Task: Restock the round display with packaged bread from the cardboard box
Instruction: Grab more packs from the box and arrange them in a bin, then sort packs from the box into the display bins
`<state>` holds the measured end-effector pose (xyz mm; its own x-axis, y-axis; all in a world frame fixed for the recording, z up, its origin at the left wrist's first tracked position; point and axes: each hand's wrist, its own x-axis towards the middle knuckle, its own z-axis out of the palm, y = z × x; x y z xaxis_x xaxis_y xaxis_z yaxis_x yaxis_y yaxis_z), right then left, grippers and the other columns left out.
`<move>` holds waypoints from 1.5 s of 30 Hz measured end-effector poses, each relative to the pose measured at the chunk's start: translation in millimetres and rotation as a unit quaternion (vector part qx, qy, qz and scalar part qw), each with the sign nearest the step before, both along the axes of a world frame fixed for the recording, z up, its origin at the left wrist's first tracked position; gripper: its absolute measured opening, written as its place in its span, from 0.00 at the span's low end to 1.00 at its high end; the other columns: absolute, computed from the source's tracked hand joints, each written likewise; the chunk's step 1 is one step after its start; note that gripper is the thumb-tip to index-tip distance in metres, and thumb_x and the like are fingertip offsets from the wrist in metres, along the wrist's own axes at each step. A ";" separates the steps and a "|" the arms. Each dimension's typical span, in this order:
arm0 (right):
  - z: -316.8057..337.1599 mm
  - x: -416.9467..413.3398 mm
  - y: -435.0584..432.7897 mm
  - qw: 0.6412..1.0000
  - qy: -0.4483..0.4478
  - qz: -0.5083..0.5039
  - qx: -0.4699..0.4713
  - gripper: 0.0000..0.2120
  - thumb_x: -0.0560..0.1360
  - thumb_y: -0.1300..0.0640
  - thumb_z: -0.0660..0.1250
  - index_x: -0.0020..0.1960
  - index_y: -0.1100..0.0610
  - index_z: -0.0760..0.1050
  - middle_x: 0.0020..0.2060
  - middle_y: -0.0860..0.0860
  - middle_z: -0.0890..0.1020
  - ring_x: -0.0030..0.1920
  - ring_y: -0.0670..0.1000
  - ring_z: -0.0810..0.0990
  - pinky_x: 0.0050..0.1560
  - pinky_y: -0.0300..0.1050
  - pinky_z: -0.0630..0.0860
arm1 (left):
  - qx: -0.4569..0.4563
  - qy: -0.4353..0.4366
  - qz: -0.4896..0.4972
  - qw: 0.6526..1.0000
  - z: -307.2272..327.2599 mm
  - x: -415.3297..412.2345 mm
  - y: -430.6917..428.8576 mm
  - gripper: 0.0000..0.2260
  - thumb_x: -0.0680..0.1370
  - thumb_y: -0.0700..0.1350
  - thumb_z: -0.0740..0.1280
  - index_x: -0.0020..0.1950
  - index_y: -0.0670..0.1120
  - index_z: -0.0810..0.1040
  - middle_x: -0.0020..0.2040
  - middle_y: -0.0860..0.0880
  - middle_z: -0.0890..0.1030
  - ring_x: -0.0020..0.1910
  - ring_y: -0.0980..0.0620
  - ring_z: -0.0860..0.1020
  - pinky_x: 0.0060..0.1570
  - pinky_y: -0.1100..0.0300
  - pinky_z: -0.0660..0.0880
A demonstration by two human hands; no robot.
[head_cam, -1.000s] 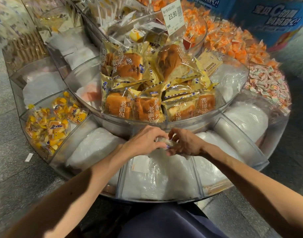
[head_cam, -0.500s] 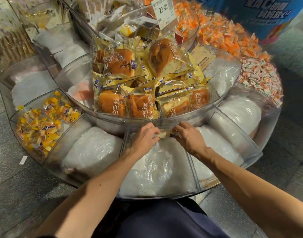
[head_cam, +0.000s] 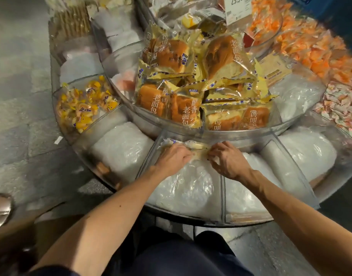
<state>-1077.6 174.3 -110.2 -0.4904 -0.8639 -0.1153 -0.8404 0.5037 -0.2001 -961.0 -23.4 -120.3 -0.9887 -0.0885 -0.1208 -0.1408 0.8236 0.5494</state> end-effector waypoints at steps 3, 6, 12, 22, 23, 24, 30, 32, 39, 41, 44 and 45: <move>24.9 1.2 -7.2 0.995 0.037 0.015 -0.089 0.20 0.72 0.45 0.62 0.54 0.55 0.83 0.51 0.56 0.81 0.51 0.56 0.71 0.49 0.53 0.77 | 0.060 0.012 0.142 0.988 26.4 22.8 -12.3 0.07 0.79 0.45 0.68 0.53 0.48 0.85 0.46 0.51 0.86 0.46 0.52 0.81 0.50 0.52 0.79; 46.1 28.0 -41.8 0.980 0.028 0.052 -0.189 0.21 0.74 0.47 0.60 0.51 0.61 0.82 0.43 0.58 0.80 0.44 0.59 0.74 0.46 0.49 0.70 | 0.072 0.058 0.278 0.956 63.6 71.6 -31.8 0.07 0.79 0.49 0.68 0.46 0.49 0.84 0.34 0.57 0.79 0.36 0.60 0.76 0.42 0.56 0.76; 37.1 178.8 -146.5 0.938 -0.164 0.249 -0.176 0.17 0.73 0.49 0.60 0.46 0.58 0.83 0.41 0.54 0.84 0.43 0.59 0.83 0.48 0.43 0.71 | 0.059 0.100 0.557 0.823 85.4 260.2 -53.9 0.09 0.79 0.47 0.70 0.42 0.45 0.81 0.35 0.53 0.78 0.41 0.48 0.80 0.41 0.64 0.68; -32.6 442.0 -289.9 0.858 -0.192 0.472 0.066 0.04 0.78 0.57 0.65 0.48 0.56 0.78 0.46 0.53 0.80 0.50 0.57 0.79 0.46 0.44 0.68 | 0.179 -0.031 0.811 0.556 -42.6 545.7 -40.1 0.08 0.81 0.47 0.67 0.57 0.44 0.80 0.45 0.50 0.79 0.44 0.51 0.76 0.36 0.66 0.66; -44.1 461.0 -305.0 0.851 -0.188 0.484 0.084 0.06 0.78 0.57 0.65 0.53 0.57 0.79 0.48 0.54 0.81 0.52 0.57 0.79 0.49 0.45 0.70 | 0.208 -0.036 0.825 0.525 -58.6 559.1 -43.6 0.07 0.80 0.46 0.68 0.55 0.44 0.80 0.43 0.50 0.79 0.44 0.50 0.77 0.36 0.65 0.67; -55.9 477.7 -319.6 0.845 -0.180 0.492 0.105 0.09 0.79 0.57 0.64 0.56 0.58 0.79 0.52 0.54 0.81 0.55 0.56 0.79 0.52 0.46 0.72 | 0.228 -0.037 0.834 0.501 -74.0 569.5 -47.8 0.07 0.80 0.45 0.69 0.55 0.44 0.81 0.45 0.49 0.80 0.46 0.49 0.79 0.37 0.64 0.69; -131.7 533.0 -383.9 0.848 -0.139 0.426 0.283 0.15 0.79 0.55 0.67 0.65 0.58 0.73 0.61 0.56 0.78 0.61 0.58 0.77 0.55 0.48 0.73 | 0.330 -0.013 0.853 0.404 -144.1 578.3 -87.1 0.15 0.77 0.50 0.73 0.60 0.44 0.80 0.54 0.46 0.82 0.55 0.48 0.79 0.50 0.61 0.71; -155.0 544.9 -390.2 0.846 -0.140 0.405 0.318 0.25 0.77 0.51 0.69 0.71 0.56 0.69 0.67 0.56 0.75 0.66 0.59 0.74 0.61 0.48 0.73 | 0.316 0.006 0.874 0.369 -149.6 573.2 -100.6 0.17 0.77 0.50 0.72 0.64 0.45 0.76 0.56 0.48 0.79 0.58 0.50 0.76 0.52 0.60 0.69; -194.1 575.8 -394.9 0.863 -0.084 0.365 0.339 0.35 0.71 0.44 0.75 0.71 0.57 0.67 0.69 0.57 0.73 0.69 0.59 0.70 0.66 0.54 0.72 | 0.235 0.046 0.928 0.284 -161.2 597.8 -130.7 0.43 0.69 0.62 0.76 0.76 0.46 0.59 0.74 0.41 0.61 0.72 0.41 0.64 0.64 0.48 0.67; -198.7 577.0 -395.3 0.867 -0.059 0.357 0.343 0.37 0.69 0.41 0.77 0.70 0.58 0.69 0.70 0.57 0.71 0.71 0.60 0.68 0.68 0.56 0.69 | 0.269 0.046 0.925 0.264 -166.1 607.0 -138.8 0.53 0.65 0.68 0.75 0.80 0.49 0.51 0.78 0.39 0.54 0.77 0.39 0.57 0.71 0.41 0.62; -200.4 577.3 -397.0 0.857 -0.040 0.372 0.356 0.37 0.68 0.39 0.76 0.70 0.55 0.70 0.72 0.57 0.69 0.73 0.60 0.65 0.70 0.57 0.66 | 0.277 0.015 0.919 0.279 -174.5 618.0 -141.9 0.58 0.60 0.75 0.71 0.81 0.57 0.46 0.80 0.39 0.47 0.79 0.35 0.48 0.72 0.32 0.56; -200.6 576.9 -397.2 0.854 -0.042 0.380 0.353 0.36 0.68 0.38 0.75 0.70 0.54 0.70 0.72 0.56 0.69 0.73 0.60 0.65 0.71 0.58 0.65 | 0.284 0.005 0.915 0.287 -175.5 619.6 -141.8 0.58 0.59 0.75 0.71 0.81 0.59 0.46 0.80 0.39 0.46 0.79 0.35 0.46 0.72 0.30 0.55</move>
<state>-500.8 -222.9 -310.9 0.2156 -0.6295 -0.7465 -0.9761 -0.1607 -0.1464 -341.4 -165.2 -295.9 0.6495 -0.4289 -0.6278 -0.0481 -0.8472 0.5291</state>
